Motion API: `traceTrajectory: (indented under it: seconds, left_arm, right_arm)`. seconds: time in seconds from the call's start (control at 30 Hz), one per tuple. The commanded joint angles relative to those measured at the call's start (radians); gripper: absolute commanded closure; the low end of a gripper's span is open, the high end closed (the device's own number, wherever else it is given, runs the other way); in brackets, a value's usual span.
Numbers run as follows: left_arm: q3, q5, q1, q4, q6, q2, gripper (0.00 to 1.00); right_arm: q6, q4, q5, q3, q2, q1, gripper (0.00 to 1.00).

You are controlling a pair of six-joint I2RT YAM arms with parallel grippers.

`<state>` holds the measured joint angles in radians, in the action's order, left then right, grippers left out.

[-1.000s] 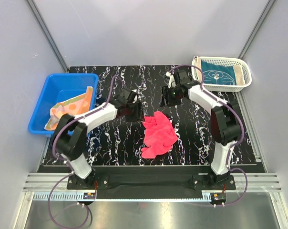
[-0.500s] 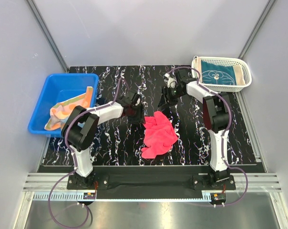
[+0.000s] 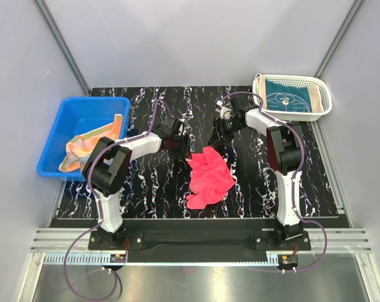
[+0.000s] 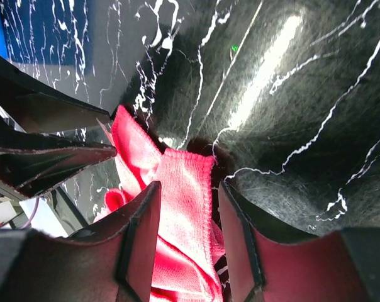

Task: Fold and stack the towels
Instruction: Move the towel to the center of the board, then flatten out the crumpled towel

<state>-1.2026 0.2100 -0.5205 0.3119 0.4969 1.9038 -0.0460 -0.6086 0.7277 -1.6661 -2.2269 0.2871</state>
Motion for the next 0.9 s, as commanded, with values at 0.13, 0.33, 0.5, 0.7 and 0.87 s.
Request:
traceTrajectory:
  seconds: [0.13,0.33,0.5,0.7,0.87]
  left_arm:
    - [0.029,0.081,0.005,-0.071,-0.014,0.034,0.58]
    - [0.046,0.137,0.005,-0.095,-0.018,0.04,0.71]
    - [0.022,0.221,0.005,-0.111,0.005,0.06,1.0]
    - [-0.054,0.184,0.008,-0.008,-0.009,-0.029,1.0]
    - [-0.126,0.079,0.048,0.12,-0.011,-0.179,1.0]
  right_arm:
    - [0.015,-0.014,0.035,0.019,-0.022,0.006,0.51]
    - [0.017,-0.006,0.026,0.052,-0.023,0.006,0.55]
    - [-0.002,0.01,0.024,0.046,0.001,0.006,0.83]
    - [-0.022,-0.013,-0.065,0.011,0.09,0.006,1.0]
    - [-0.075,-0.068,-0.233,-0.047,0.214,0.006,1.0]
